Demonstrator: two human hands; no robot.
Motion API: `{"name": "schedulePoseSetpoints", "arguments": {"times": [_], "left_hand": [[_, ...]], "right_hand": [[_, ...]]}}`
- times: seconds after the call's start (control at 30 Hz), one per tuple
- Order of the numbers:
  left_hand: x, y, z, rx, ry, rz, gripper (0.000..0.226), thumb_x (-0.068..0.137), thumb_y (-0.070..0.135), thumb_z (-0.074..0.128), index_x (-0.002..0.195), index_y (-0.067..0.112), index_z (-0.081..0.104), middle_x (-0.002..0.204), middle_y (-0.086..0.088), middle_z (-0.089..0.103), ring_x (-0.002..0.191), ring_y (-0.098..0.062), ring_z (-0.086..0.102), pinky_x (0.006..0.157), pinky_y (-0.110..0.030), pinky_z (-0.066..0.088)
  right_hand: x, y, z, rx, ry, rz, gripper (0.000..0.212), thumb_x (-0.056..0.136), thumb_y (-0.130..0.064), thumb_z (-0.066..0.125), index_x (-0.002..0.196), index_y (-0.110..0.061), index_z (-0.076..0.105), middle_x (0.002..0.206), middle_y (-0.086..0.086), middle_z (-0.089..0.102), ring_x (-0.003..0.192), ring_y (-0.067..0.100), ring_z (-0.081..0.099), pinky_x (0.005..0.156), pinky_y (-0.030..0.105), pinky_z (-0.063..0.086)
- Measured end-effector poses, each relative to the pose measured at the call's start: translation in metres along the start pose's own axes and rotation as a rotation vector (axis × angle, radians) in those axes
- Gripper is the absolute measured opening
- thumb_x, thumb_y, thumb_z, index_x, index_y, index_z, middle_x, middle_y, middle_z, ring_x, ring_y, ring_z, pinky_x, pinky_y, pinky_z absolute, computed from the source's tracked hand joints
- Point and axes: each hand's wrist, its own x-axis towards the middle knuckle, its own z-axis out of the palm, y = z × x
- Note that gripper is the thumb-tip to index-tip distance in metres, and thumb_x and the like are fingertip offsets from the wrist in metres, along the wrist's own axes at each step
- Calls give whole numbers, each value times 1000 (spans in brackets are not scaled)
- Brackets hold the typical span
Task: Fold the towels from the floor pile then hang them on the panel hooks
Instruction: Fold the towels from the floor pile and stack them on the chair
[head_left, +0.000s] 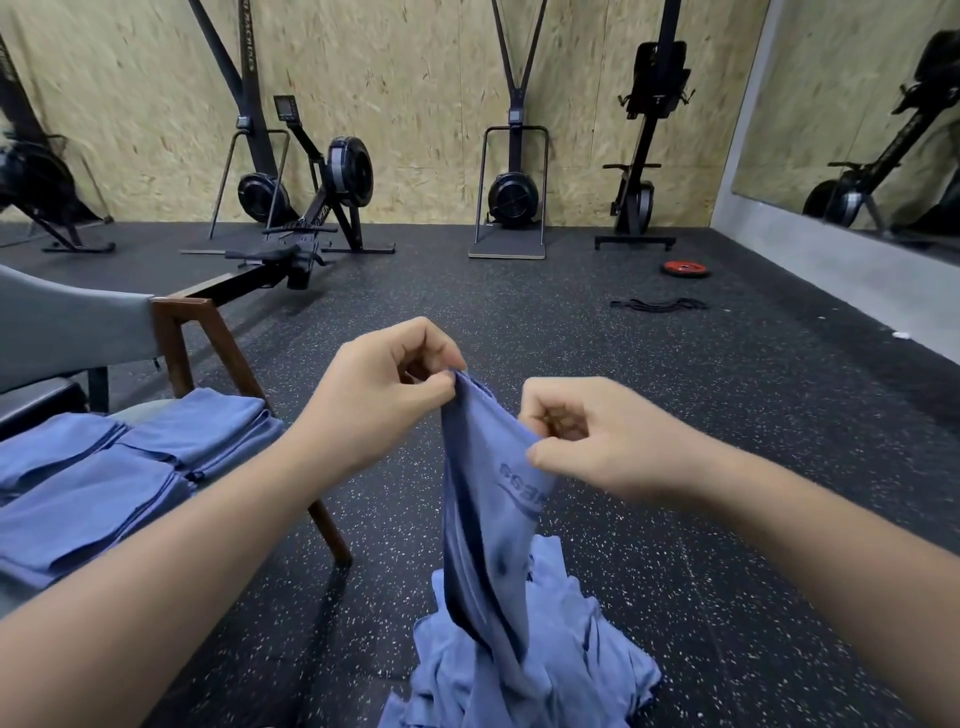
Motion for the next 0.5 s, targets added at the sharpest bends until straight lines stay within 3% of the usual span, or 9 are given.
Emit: {"name": "schedulePoseSetpoints", "arguments": {"times": [0.17, 0.23, 0.33, 0.43, 0.5], "left_hand": [[-1, 3, -5, 97, 11, 19, 19, 91, 5, 71, 88, 24, 72, 79, 6, 70, 64, -9, 54, 65, -28, 45], [-2, 4, -5, 131, 7, 35, 18, 90, 8, 73, 88, 25, 72, 79, 7, 70, 64, -9, 55, 65, -28, 47], [-3, 6, -3, 157, 2, 61, 17, 90, 9, 73, 89, 26, 71, 79, 6, 69, 64, -18, 58, 64, -31, 48], [-3, 7, -3, 174, 15, 74, 19, 90, 8, 73, 89, 26, 71, 79, 5, 69, 68, -25, 61, 64, -32, 50], [-2, 6, -4, 175, 22, 64, 20, 91, 7, 72, 88, 27, 71, 79, 4, 69, 63, -21, 58, 62, -31, 48]], "right_hand": [[-7, 7, -24, -286, 88, -12, 19, 82, -7, 70, 82, -21, 58, 65, -13, 52, 61, 7, 42, 58, 20, 34], [-7, 15, -29, -457, 111, -57, 16, 84, -16, 71, 87, -28, 62, 75, -10, 58, 74, 10, 51, 67, 27, 41], [-5, 26, -33, -652, 150, -101, 14, 88, -29, 74, 82, -32, 62, 89, -11, 52, 88, 15, 48, 77, 35, 37], [-6, 33, -39, -664, 246, -104, 24, 91, -42, 77, 79, -28, 62, 97, -11, 51, 92, 14, 50, 81, 32, 38], [-7, 32, -42, -552, 353, -125, 24, 93, -39, 77, 79, -26, 63, 93, -12, 57, 87, 10, 55, 76, 26, 41]]}}
